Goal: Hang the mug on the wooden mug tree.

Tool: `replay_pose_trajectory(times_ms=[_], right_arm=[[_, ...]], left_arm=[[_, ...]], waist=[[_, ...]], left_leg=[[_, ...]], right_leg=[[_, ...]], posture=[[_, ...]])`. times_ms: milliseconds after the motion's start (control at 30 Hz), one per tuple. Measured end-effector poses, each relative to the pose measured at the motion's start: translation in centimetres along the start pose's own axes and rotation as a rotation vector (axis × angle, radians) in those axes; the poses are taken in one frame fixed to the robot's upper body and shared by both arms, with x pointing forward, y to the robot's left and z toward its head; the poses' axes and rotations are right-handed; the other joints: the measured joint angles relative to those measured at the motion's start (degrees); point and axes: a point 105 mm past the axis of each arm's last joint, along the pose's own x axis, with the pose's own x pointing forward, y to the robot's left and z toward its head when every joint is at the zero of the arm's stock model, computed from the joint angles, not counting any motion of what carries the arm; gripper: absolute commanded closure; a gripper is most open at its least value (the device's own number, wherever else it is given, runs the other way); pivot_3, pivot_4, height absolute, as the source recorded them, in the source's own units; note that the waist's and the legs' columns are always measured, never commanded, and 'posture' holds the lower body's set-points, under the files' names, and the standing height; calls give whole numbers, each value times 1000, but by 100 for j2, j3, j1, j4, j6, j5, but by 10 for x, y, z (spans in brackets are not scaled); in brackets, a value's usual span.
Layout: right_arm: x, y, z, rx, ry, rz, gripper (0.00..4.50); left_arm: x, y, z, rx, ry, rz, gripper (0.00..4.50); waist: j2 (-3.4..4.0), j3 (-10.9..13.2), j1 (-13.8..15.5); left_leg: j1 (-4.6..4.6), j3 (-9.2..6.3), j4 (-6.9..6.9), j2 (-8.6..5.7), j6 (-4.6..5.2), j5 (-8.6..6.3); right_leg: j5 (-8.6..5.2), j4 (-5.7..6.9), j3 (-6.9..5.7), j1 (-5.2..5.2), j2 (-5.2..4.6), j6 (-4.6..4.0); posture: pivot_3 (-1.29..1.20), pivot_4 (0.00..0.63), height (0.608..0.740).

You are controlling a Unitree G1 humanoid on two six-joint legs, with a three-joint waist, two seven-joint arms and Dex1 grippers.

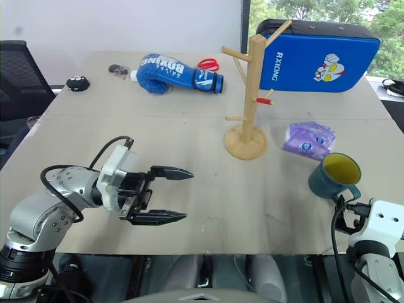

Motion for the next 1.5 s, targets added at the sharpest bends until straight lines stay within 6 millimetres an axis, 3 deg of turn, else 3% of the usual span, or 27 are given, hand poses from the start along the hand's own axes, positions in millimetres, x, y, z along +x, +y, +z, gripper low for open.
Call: replay_pose_trajectory(times_ms=[100,300,333,533,667,733,800,933,967,1067,1167,1367,1500], right_arm=[[10,-1,-7,7,27,-23,1298],[23,1,-17,24,75,-36,4234],[24,1,-19,26,82,-35,4445],[31,2,-11,26,43,13,4445],[36,10,8,30,-45,198,4445],[34,25,30,-3,-106,393,4445],[26,39,66,-60,-214,576,4445],[25,66,110,-205,-281,800,4445],[26,78,135,-288,-319,865,4445],[26,96,157,-327,-327,933,4445],[32,118,164,-362,-276,1000,4445],[47,141,187,-435,-253,1011,4445],[61,155,184,-453,-190,1007,4445]], left_arm=[[0,1,0,1,0,11,0],[0,2,1,8,2,20,0],[-1,3,2,12,2,24,0],[-2,6,3,18,-1,50,0],[-5,13,9,27,-48,127,0],[-5,14,18,35,-171,132,0],[-7,10,16,12,-183,94,0],[-19,15,21,-25,-215,123,0],[-21,16,23,-27,-221,127,0],[-26,17,24,-31,-231,152,0],[-32,16,22,-48,-237,190,0],[-34,6,24,-43,-244,222,0],[-34,3,26,-41,-247,256,0]], waist=[[0,0,-9],[1,0,-13],[1,0,-12],[-3,-1,-23],[2,1,-31],[11,8,-35],[5,9,-44],[7,13,-59],[4,15,-67],[-16,10,-33],[-17,13,-7],[-19,16,3],[-20,17,5]], left_leg=[[0,0,0,-1,0,0],[0,1,0,-1,0,0],[-1,0,0,-2,0,0],[0,1,0,-2,1,0],[6,2,0,-2,3,-1],[13,10,1,-4,5,-1],[17,4,1,-1,5,-1],[25,7,6,0,5,-1],[26,10,7,-2,8,0],[18,-5,4,-1,7,0],[-4,-8,5,-2,7,0],[-23,-2,5,-5,9,-2],[-23,-2,6,-5,9,-3]], right_leg=[[5,0,1,0,0,-8],[7,0,1,0,2,-12],[8,0,1,0,2,-13],[7,0,4,2,5,-11],[8,-1,21,9,18,-9],[10,0,31,14,20,-11],[10,1,29,17,29,-12],[12,2,35,23,33,-15],[14,1,42,23,34,-18],[15,1,32,23,37,-22],[16,-5,28,11,31,-21],[23,-14,29,-4,23,-7],[21,-10,29,-4,23,-10]], posture=[[0,150,740],[0,150,740],[0,150,740],[0,150,740],[0,150,740],[0,150,740],[0,150,740],[0,150,740],[0,150,740],[0,150,740],[0,150,740],[0,150,740],[0,150,740]])
